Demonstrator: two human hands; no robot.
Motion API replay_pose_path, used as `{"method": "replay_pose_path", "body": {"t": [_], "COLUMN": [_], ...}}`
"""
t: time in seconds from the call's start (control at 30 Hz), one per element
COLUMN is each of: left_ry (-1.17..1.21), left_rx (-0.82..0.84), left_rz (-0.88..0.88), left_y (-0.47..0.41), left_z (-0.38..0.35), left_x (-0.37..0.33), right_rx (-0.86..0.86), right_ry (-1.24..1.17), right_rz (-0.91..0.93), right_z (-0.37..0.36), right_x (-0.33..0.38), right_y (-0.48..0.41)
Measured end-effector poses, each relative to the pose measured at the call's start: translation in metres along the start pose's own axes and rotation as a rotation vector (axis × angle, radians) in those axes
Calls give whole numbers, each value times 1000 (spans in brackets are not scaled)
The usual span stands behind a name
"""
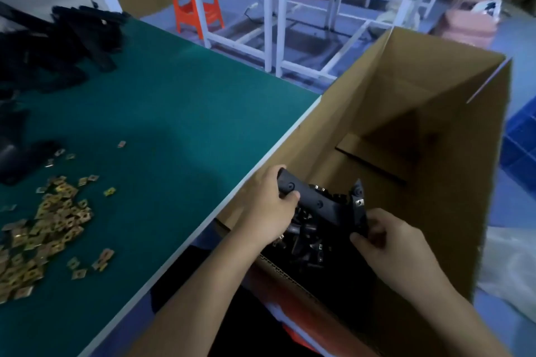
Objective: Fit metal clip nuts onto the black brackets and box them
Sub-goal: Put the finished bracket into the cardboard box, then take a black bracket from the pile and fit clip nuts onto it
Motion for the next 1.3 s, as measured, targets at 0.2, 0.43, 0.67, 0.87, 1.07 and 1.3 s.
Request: {"method": "replay_pose_path", "body": {"t": [0.2,0.43,0.67,0.87,1.07,1.3], "left_ry": [-188,-156,-10,-45,-289,-394], "left_rx": [92,103,37,-421,-1067,-1321], "left_rz": [122,160,-39,-199,-18,157], "left_y": [-5,3,30,74,150,192], "left_z": [-33,-13,23,145,306,368], "left_x": [28,37,-5,-19,76,175], "right_rx": [88,44,35,114,397,568], "right_ry": [71,-3,-198,-458,-405,-76], "right_rz": [-131,-81,294,613,688,713], "right_z": [-6,-12,-48,-110,-226,-348], "right_x": [-38,-21,94,212,310,411], "right_y": [1,-3,-14,-22,-41,-62]}}
Point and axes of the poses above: each hand's wrist, its own y-axis away from the middle knuckle, its own z-axis out of the back of the hand, x = y × z, the point moved 5 cm from there along -y, towards the middle knuckle, and after that the axes turned 12 degrees about -y, right-handed, at the moved point
